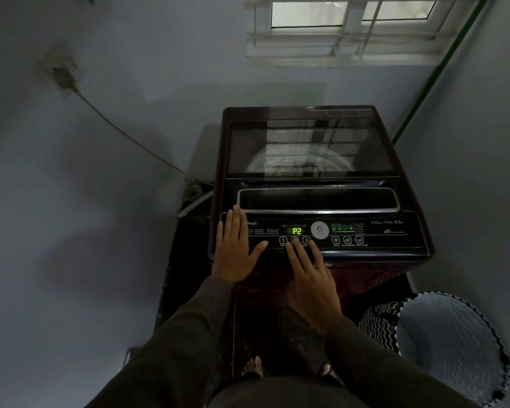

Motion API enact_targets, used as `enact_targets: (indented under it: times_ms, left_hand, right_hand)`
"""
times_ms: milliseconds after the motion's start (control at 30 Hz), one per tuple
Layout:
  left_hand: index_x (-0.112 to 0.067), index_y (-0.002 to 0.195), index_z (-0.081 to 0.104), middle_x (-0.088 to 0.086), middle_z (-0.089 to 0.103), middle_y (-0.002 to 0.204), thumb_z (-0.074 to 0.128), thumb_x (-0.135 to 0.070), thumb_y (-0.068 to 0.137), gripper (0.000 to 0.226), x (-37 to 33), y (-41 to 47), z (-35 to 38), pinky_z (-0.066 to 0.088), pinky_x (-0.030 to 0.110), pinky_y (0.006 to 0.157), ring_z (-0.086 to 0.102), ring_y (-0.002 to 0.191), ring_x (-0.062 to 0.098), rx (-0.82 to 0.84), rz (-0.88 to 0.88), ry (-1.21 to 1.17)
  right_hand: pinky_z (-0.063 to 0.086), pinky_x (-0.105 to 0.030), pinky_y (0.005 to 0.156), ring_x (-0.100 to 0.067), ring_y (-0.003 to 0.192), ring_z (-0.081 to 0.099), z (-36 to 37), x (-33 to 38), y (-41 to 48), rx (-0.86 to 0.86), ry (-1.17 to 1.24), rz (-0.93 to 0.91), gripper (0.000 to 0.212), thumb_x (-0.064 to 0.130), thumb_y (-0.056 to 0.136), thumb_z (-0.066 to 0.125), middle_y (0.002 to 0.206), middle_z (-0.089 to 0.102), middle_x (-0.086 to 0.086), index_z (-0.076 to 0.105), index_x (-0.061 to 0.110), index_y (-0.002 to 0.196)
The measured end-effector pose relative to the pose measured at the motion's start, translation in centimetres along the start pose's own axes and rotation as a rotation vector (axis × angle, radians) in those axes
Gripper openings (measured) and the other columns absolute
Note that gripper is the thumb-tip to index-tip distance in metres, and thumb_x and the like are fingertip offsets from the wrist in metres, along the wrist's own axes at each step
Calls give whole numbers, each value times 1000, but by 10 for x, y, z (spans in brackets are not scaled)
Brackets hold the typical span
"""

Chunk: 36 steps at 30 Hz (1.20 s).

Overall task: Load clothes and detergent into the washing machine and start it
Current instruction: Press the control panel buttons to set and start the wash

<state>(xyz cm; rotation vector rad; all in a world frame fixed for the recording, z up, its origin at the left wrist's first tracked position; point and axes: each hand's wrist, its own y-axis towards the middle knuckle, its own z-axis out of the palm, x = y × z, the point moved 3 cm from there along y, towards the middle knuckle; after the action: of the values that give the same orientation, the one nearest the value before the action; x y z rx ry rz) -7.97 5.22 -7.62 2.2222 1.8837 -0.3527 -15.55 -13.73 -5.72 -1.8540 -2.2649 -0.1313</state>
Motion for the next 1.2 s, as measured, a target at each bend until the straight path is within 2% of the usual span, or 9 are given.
enact_targets:
  times_ms: [200, 400, 533, 667, 767, 933, 1200]
  left_hand:
    - [-11, 156, -15, 6, -23, 164, 15, -75, 90, 96, 1, -1, 0, -8, 45, 124, -22, 151, 19, -23, 0, -13]
    - [-11, 156, -14, 6, -20, 165, 22, -77, 90, 101, 1, -2, -3, -1, 46, 126, -20, 151, 18, -26, -11, -47]
    - [-10, 158, -5, 8, -11, 166, 26, -87, 82, 112, 14, -3, -11, -1, 47, 125, -13, 153, 19, -75, -63, 54]
    - [-9, 158, 4, 9, -2, 167, 30, -88, 82, 112, 22, -3, -12, 10, 53, 124, -8, 154, 21, -103, -22, 72]
    - [-8, 158, 8, 11, 4, 167, 32, -87, 82, 112, 20, -3, -11, 10, 54, 123, -3, 154, 23, -121, -23, 55]
    - [-7, 157, 13, 13, 8, 166, 33, -85, 84, 110, 20, 0, -9, 10, 52, 124, 2, 154, 24, -153, -28, 88]
    - [-2, 156, 16, 17, 10, 165, 33, -83, 86, 109, 16, 6, -8, 14, 47, 124, 5, 154, 27, -199, -37, 135]
  right_hand:
    - [48, -52, 101, -33, 149, 14, -4, 2, 4, 22, 12, 14, 92, 36, 78, 66, 162, 22, -2, 19, 18, 155]
    - [42, -51, 108, -28, 152, -7, -1, 7, 1, 22, 64, 49, 91, 38, 84, 60, 165, 3, 2, 8, 21, 157]
    - [41, -49, 109, -25, 151, -16, 4, 2, -1, 36, 66, 24, 91, 37, 86, 57, 166, -6, 4, 4, 21, 157]
    - [37, -51, 111, -28, 152, -9, 8, 0, 1, 19, 38, 23, 88, 34, 84, 60, 166, 4, 0, 13, 18, 157]
    - [30, -47, 113, -26, 152, -9, 14, 0, 2, 9, -3, 18, 83, 37, 85, 60, 166, 7, 0, 20, 18, 155]
    - [42, -54, 106, -27, 152, -5, 12, 4, 0, -39, 100, 77, 89, 34, 83, 65, 165, 10, 0, 16, 18, 156]
    - [39, -53, 108, -29, 152, 3, 10, 7, 3, -93, 166, 82, 84, 25, 82, 68, 164, 16, -2, 27, 14, 154]
